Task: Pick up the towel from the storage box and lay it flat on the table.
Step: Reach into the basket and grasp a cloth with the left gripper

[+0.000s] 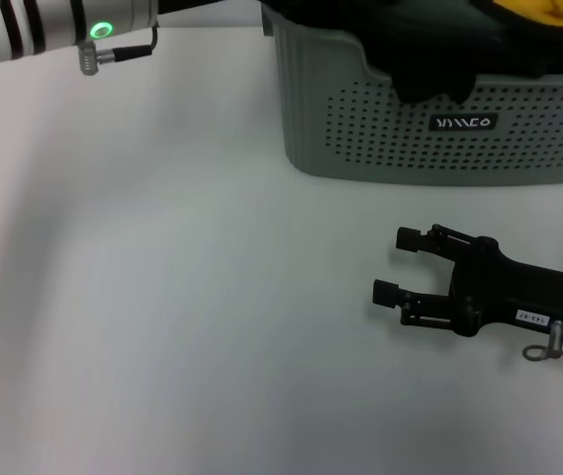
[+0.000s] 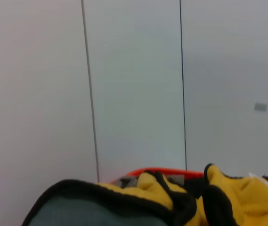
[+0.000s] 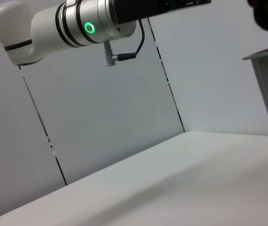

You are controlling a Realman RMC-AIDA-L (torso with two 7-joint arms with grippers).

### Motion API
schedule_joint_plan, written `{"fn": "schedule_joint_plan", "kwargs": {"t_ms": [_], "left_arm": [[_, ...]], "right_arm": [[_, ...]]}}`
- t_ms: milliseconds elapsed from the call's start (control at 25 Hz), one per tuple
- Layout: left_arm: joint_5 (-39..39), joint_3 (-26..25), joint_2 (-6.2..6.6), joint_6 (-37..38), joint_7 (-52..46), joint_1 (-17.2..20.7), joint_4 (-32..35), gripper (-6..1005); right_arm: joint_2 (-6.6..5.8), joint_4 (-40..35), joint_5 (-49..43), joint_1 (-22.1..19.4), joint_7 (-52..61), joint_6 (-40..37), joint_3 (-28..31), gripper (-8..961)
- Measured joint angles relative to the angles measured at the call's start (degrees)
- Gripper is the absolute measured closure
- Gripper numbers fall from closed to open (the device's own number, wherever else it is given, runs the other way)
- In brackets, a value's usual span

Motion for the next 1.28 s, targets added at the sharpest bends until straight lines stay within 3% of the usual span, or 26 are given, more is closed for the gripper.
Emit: {"fn": "schedule_joint_plan", "kwargs": {"t_ms": [80,520,1280], "left_arm": [[-0.72,0.18,0.05,0.02,0.09,-0.01,0.0,607],[-0.67,1.21,-0.11,0.1,-0.01,-0.73,-0.6,614],[-0.22,1.84,-0.22,3.7,-1.62,1.76,-3.01,617]], "right_arm": [[0.0,0.01,0.0,0.05,0.0,0.0,0.0,83],[0.01,0.07,-0.34,0.04,-0.06,0.49,0.0,84],[0.18,0.73,-0.36,0.05,-0.19,0.52,0.0,84]]}}
